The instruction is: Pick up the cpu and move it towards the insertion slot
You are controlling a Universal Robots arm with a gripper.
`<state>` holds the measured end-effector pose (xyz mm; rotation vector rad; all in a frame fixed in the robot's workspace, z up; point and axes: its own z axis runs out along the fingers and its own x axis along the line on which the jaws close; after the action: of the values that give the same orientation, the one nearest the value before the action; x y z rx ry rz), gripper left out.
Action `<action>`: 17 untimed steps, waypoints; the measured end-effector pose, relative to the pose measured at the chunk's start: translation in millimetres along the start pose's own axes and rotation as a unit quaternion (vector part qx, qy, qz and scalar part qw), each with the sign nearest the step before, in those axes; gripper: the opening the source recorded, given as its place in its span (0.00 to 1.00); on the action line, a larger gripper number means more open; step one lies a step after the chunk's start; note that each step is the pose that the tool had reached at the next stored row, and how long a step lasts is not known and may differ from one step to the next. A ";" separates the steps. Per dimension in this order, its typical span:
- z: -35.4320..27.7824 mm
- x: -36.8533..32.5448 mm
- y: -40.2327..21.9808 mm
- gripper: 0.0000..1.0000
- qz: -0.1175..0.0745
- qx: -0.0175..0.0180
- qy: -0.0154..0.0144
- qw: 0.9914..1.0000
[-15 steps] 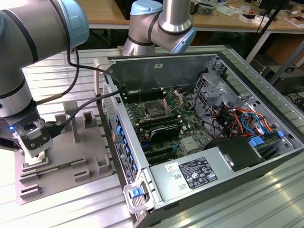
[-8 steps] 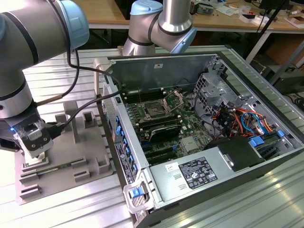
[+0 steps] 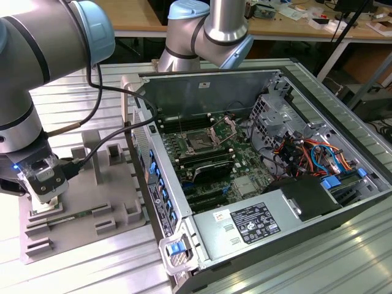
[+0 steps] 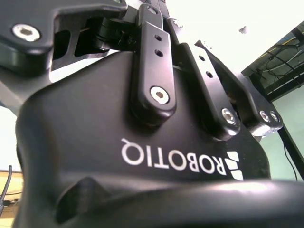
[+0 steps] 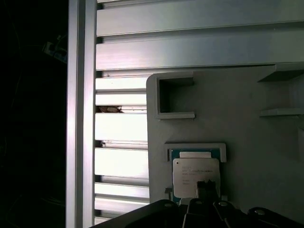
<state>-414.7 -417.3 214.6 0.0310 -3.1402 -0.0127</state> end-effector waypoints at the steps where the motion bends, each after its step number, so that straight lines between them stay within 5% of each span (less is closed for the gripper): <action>1: 0.0 0.0 0.0 0.11 0.000 0.000 0.000 1.000; 5: 0.1 0.0 0.0 0.11 0.000 0.000 0.000 1.000; 10: 0.2 0.0 0.0 0.48 0.000 0.000 0.000 1.000; 14: 0.3 0.0 0.0 0.60 0.000 0.000 0.000 1.000; 17: 0.4 0.0 0.0 0.60 0.000 0.000 0.000 1.000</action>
<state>-414.7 -417.3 214.2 0.0310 -3.1402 -0.0128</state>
